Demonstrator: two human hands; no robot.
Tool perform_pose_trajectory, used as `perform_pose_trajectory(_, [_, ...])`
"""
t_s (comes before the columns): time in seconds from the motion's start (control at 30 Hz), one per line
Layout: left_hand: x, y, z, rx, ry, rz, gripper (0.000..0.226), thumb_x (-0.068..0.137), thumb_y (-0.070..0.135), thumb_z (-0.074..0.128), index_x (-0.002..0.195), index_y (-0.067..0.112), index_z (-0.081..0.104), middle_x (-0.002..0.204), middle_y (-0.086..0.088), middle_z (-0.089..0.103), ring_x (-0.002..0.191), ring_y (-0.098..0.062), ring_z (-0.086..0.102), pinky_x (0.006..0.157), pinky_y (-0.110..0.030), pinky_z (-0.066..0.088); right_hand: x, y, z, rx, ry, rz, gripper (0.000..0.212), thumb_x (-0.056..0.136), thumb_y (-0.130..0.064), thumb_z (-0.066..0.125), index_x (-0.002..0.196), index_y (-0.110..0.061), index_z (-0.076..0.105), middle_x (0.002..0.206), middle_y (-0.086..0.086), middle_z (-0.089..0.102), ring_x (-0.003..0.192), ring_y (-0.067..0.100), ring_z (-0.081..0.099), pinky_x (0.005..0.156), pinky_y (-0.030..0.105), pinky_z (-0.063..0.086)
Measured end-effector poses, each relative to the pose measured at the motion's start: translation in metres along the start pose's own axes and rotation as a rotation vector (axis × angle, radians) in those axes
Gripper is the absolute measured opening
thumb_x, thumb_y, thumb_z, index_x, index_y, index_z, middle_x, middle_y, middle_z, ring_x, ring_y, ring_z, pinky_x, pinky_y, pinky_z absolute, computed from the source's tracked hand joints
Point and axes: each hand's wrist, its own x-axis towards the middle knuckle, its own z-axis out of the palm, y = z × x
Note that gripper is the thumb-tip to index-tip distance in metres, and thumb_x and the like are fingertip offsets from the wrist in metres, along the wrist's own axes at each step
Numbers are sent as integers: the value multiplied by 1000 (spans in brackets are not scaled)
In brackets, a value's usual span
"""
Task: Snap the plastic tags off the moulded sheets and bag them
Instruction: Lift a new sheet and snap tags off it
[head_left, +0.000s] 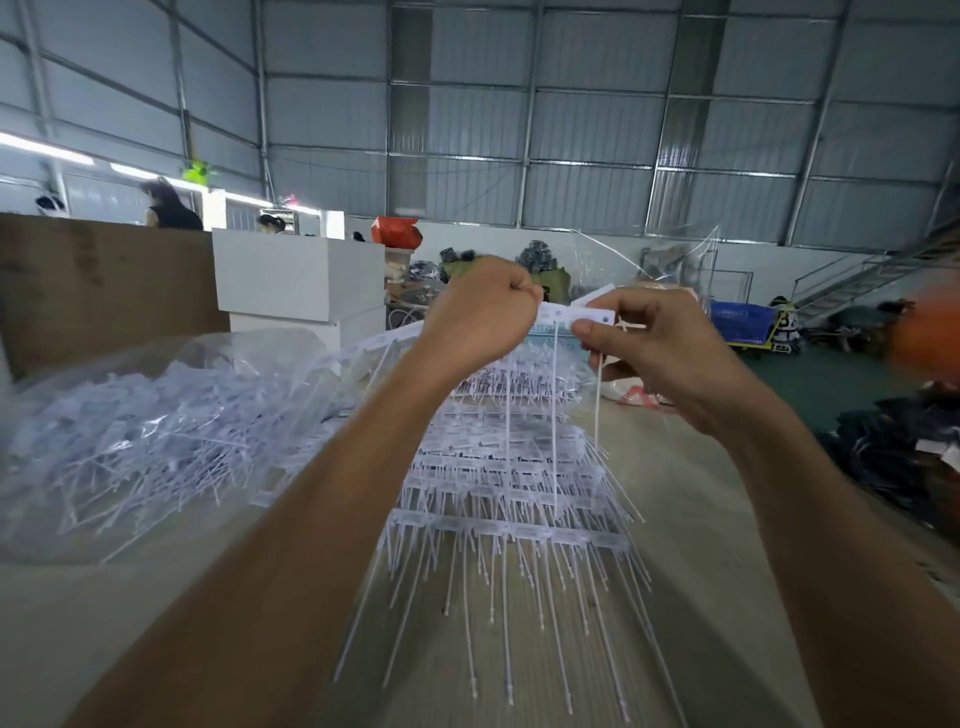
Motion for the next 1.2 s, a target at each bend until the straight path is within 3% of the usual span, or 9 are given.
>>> perform_pose_trajectory(0.07, [0,3,-3,-55,8,-34,32,101,19,52,81,-3,63,69,6,62,68,-21,62,71,-33,49,-1,-1,3,-22,13,-28,9,89,-10,75,97,-6,75,96,12,72,63,15,65,62,29,60])
perform_pose_trajectory(0.17, [-2,5,-7,-187,-6,-94,25,99,10,52,77,3,59,73,-11,57,72,-20,55,71,-32,47,0,-4,8,-129,55,-95,12,89,-11,75,100,-6,74,89,13,69,61,11,63,60,24,57])
perform_pose_trajectory(0.27, [0,5,-8,-287,-4,-177,28,100,6,52,73,5,57,67,-7,55,59,-16,52,50,-18,40,3,-9,11,-276,98,-145,10,88,-18,76,97,-13,73,78,8,68,63,12,62,66,30,54])
perform_pose_trajectory(0.37, [2,8,-11,-358,29,-237,18,101,7,51,95,-2,65,66,-6,57,49,-10,47,39,-12,34,6,-15,15,-451,146,-221,11,89,-26,75,95,-17,72,75,3,67,72,18,61,69,27,47])
perform_pose_trajectory(0.47, [2,7,-13,-395,22,-242,16,102,8,49,95,1,63,65,-5,57,49,-11,45,50,-21,35,5,-23,17,-504,172,-298,10,90,-27,73,94,-17,71,77,-7,64,73,13,57,66,18,40])
perform_pose_trajectory(0.7, [3,-1,-18,-493,-21,-251,18,101,16,51,93,5,64,64,-2,56,54,-14,44,59,-29,29,4,-24,21,-515,204,-476,10,90,-18,73,94,-8,74,88,3,69,73,14,56,73,27,44])
perform_pose_trajectory(0.8, [4,-4,-17,-539,-60,-270,23,101,16,49,83,11,63,61,-1,55,53,-14,42,57,-29,29,5,-23,19,-575,216,-544,9,91,-18,73,95,-10,75,90,-6,67,73,5,52,73,17,41])
perform_pose_trajectory(1.0, [5,-8,-15,-661,-118,-281,18,100,13,46,96,7,62,60,0,52,50,-11,40,48,-24,28,5,-25,17,-656,234,-657,7,91,-13,72,91,-7,75,91,-14,57,76,3,49,74,20,39])
perform_pose_trajectory(1.2, [5,-8,-16,-720,-228,-308,18,99,12,42,85,11,54,62,0,48,51,-12,37,50,-24,27,3,-31,22,-669,281,-737,10,93,-10,70,86,-4,73,82,1,62,73,10,50,68,27,42])
